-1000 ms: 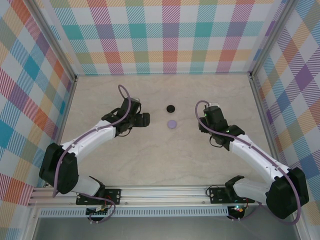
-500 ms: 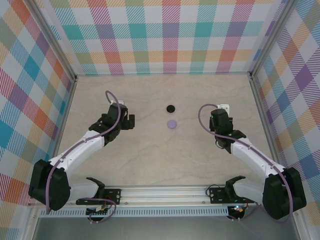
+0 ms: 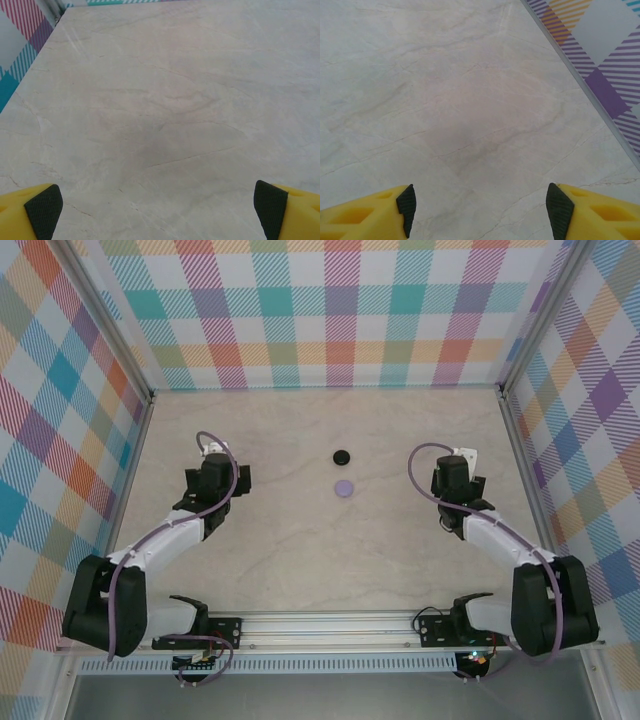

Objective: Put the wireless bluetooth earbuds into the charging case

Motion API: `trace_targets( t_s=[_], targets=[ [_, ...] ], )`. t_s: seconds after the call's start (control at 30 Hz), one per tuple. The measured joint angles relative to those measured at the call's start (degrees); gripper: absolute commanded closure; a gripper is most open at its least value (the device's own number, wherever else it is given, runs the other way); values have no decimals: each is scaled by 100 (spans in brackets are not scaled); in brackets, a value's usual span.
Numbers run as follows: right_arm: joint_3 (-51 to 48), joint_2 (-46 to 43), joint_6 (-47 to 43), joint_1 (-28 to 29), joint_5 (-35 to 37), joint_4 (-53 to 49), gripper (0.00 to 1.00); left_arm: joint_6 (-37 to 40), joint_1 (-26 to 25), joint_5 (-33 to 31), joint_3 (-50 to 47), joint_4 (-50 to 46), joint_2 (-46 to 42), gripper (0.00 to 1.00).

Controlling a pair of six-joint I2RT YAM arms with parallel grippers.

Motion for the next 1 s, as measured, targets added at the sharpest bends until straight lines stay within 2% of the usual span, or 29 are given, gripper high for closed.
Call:
trace_targets(
  t_s=[0.23, 0.4, 0.57, 0.77, 1.0],
  targets=[
    [0, 590, 17, -118, -4, 337, 8, 101, 450, 251, -306, 741, 662, 0],
    [-20, 833, -2, -238, -133, 688, 6, 122, 706, 717, -516, 1244, 846, 0],
    [-466, 800, -164, -330, -457, 1635, 5, 125, 984, 1344, -636, 1631, 881, 0],
    [-850, 752, -297, -562, -1134, 2374, 4, 142, 1075, 1961, -1156, 2514, 824, 0],
    [-883, 745, -522, -752, -2039, 2907, 3, 293, 1115, 2378, -1508, 3480, 957, 0]
  ],
)
